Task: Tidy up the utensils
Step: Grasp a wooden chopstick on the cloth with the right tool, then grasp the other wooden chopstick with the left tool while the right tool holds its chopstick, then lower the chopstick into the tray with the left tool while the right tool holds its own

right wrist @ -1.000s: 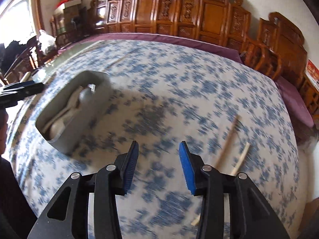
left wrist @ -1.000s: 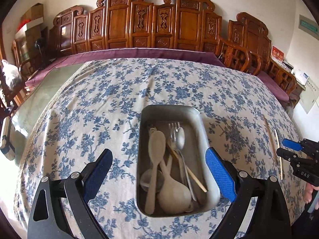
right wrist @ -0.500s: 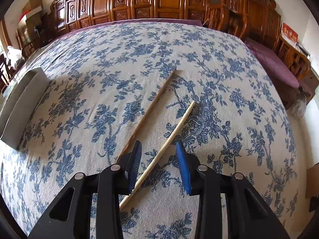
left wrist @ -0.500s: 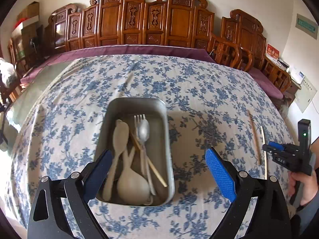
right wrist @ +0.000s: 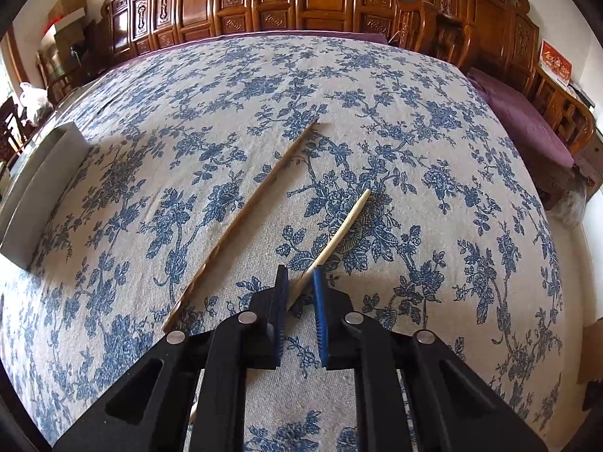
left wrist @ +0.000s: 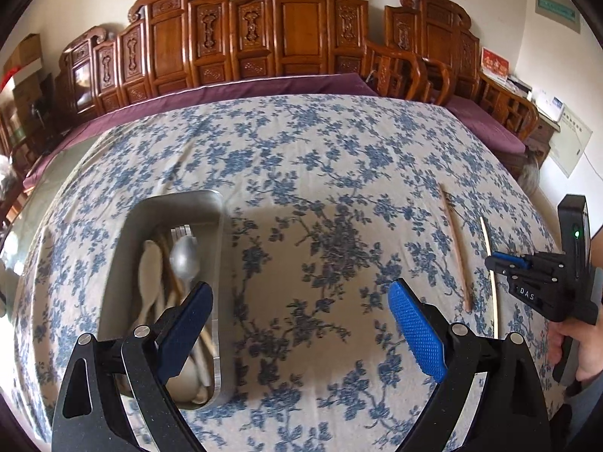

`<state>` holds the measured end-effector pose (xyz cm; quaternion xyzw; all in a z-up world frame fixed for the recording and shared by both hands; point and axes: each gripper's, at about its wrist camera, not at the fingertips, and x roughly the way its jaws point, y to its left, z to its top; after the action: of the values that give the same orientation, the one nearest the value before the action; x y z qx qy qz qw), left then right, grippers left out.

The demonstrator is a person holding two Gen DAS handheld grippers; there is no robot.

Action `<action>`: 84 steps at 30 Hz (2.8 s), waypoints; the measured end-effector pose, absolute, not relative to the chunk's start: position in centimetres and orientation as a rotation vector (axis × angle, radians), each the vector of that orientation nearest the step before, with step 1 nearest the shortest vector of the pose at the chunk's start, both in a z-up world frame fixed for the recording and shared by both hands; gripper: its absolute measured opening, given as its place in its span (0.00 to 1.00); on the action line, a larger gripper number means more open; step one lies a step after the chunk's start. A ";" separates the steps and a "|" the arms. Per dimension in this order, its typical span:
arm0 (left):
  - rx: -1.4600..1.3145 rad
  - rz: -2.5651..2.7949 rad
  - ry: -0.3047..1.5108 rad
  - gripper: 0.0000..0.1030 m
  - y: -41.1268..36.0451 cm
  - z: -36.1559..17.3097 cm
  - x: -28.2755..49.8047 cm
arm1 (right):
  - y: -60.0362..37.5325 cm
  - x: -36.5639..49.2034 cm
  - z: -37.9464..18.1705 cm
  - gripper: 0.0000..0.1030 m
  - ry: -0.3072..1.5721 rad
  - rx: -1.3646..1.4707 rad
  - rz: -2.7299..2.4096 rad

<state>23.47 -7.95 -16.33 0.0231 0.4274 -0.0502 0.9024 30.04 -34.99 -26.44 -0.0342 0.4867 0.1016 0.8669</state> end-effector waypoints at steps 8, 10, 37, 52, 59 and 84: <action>0.098 -0.159 0.945 0.88 -13.7 -19.4 25.1 | -36.3 30.4 -26.2 0.05 1.022 -0.076 0.241; 0.101 -0.171 0.955 0.88 -14.8 -19.8 25.5 | -36.7 30.5 -26.0 0.05 1.014 -0.064 0.246; 0.223 -0.298 1.022 0.32 -26.8 -23.9 28.5 | -40.5 30.8 -25.1 0.05 0.979 0.033 0.238; 0.227 -0.288 1.040 0.04 -26.1 -24.0 28.2 | -39.9 30.9 -25.5 0.05 0.992 0.037 0.253; 0.216 -0.288 1.003 0.04 -24.2 -21.9 26.7 | -39.0 30.5 -24.6 0.05 0.972 0.073 0.304; 0.147 -0.185 0.888 0.04 -12.2 -15.0 22.4 | -30.6 27.5 -23.8 0.05 0.959 -0.048 0.392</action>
<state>22.42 -12.24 -14.99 0.0709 0.4285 -0.0893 0.8963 27.49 -30.62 -23.85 -0.0230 0.4581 0.1876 0.8686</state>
